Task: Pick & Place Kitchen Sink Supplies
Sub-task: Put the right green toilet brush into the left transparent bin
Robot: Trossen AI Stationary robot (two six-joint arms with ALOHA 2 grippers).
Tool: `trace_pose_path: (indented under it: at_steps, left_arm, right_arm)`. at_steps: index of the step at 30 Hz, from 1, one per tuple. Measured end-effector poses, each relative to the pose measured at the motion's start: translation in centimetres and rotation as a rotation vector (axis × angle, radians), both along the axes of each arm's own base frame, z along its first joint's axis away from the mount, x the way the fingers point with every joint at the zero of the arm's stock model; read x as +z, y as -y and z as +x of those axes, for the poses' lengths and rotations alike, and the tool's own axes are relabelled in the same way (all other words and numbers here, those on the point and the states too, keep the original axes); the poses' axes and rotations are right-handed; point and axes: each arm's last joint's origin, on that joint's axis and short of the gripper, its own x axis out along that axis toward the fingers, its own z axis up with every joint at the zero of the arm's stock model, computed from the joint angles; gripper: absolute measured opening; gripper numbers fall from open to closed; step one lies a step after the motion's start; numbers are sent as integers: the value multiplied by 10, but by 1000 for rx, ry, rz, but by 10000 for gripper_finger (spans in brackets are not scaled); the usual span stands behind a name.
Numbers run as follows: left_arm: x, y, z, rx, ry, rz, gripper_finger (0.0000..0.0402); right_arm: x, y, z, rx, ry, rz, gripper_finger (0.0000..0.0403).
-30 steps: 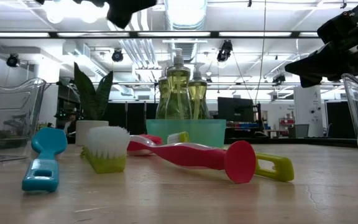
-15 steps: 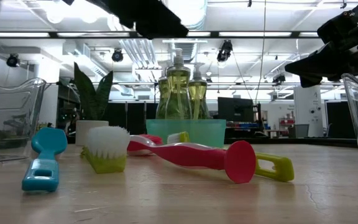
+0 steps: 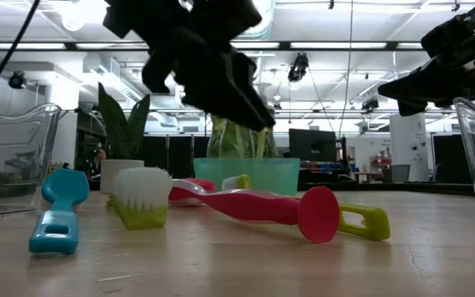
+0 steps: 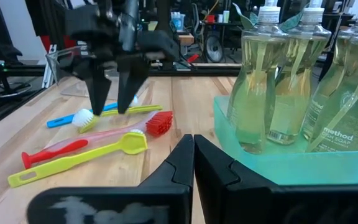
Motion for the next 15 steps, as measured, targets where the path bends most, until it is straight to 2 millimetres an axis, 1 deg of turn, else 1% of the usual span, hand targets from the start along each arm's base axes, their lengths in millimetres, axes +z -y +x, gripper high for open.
trace_pose_path:
  at_steps: [9, 15]
  left_arm:
    - [-37, 16, 7, -41, -107, 24, 180]
    - [-50, 21, 7, -57, -133, 75, 169]
  right_arm:
    - [0, 0, 0, 0, -1, 0, 8]
    - [0, 0, 0, 0, -1, 0, 8]
